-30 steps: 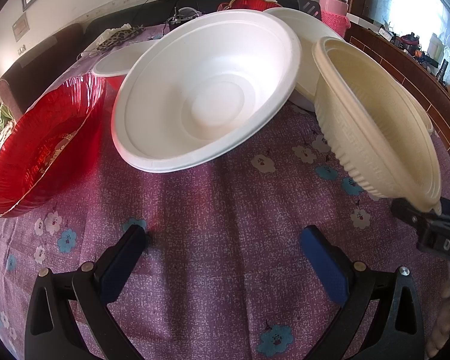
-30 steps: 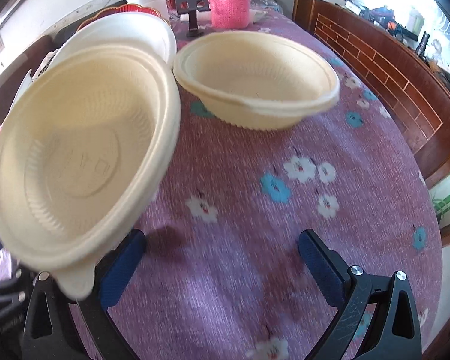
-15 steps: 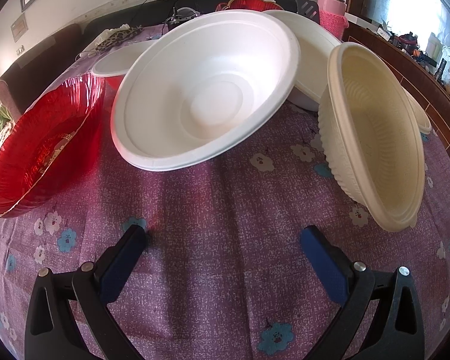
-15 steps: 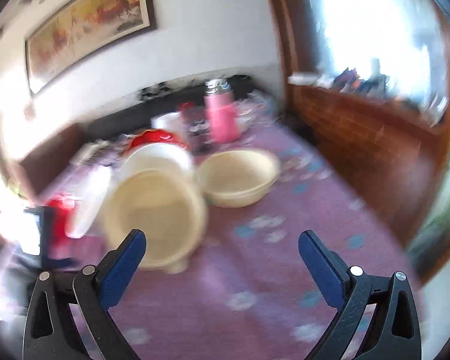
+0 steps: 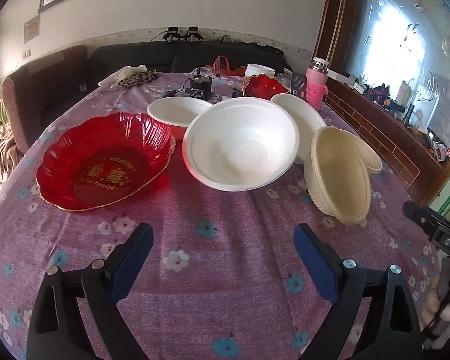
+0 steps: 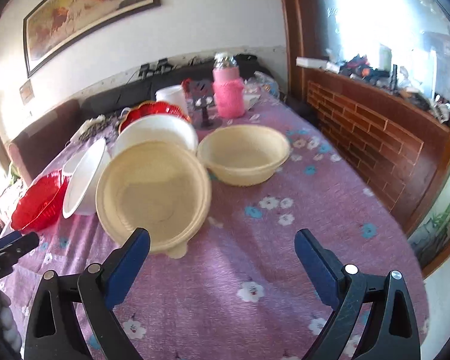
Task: Organize plates and bowls
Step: 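Raise both grippers and swing them toward the large white bowl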
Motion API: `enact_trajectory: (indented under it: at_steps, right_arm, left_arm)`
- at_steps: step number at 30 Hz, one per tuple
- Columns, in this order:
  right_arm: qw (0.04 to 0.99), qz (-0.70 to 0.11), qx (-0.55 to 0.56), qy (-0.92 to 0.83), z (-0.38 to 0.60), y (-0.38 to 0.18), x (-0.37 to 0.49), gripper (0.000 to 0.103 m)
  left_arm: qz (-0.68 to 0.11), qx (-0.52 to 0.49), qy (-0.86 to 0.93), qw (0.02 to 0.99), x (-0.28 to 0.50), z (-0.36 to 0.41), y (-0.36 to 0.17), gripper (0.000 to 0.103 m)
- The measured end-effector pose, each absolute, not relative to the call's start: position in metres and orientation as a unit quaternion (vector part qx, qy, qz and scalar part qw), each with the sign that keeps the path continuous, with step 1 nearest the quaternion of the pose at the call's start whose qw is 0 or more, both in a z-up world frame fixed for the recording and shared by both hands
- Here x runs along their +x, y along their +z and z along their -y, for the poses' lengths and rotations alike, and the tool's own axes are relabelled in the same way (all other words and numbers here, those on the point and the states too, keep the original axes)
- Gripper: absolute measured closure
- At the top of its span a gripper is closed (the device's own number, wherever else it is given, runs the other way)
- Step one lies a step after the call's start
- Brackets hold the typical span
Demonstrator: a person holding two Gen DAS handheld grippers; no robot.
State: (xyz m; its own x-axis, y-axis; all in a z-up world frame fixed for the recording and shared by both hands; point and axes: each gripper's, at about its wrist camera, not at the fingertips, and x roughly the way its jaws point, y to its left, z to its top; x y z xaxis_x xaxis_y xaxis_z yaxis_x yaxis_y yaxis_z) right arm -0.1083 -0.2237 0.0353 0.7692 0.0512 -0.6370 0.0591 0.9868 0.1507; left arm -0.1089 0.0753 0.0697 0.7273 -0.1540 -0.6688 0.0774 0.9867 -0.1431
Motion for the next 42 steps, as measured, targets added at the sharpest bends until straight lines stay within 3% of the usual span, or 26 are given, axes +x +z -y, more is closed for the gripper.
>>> enact_trajectory:
  at_steps: [7, 14, 22, 29, 32, 38, 42]
  right_arm:
    - [0.929, -0.357, 0.092, 0.004, 0.223, 0.034, -0.102, 0.004]
    - [0.943, -0.324, 0.072, 0.033, 0.210, 0.082, -0.095, 0.004]
    - [0.976, -0.198, 0.050, 0.074, 0.184, 0.209, -0.107, 0.004]
    - [0.986, -0.110, 0.057, 0.110, 0.170, 0.356, -0.111, 0.004]
    - [0.988, -0.097, 0.041, 0.110, 0.153, 0.412, -0.092, 0.002]
    - [0.985, -0.136, 0.006, 0.109, 0.097, 0.471, -0.010, 0.001]
    - [0.951, -0.252, 0.015, 0.176, 0.052, 0.407, 0.076, 0.001]
  left_arm:
    - [-0.362, -0.042, -0.085, 0.927, -0.119, -0.078, 0.077, 0.009]
    - [-0.304, -0.068, -0.083, 0.946, -0.132, -0.121, 0.157, 0.009]
    - [-0.198, -0.046, -0.013, 0.979, -0.173, -0.175, 0.287, 0.005]
    - [-0.179, -0.076, 0.019, 0.981, -0.173, -0.222, 0.399, 0.005]
    - [-0.165, -0.040, 0.063, 0.984, -0.156, -0.227, 0.443, 0.001]
    - [-0.162, 0.047, 0.134, 0.977, -0.078, -0.220, 0.488, 0.000]
    - [-0.219, 0.052, 0.095, 0.970, -0.011, -0.216, 0.441, 0.000]
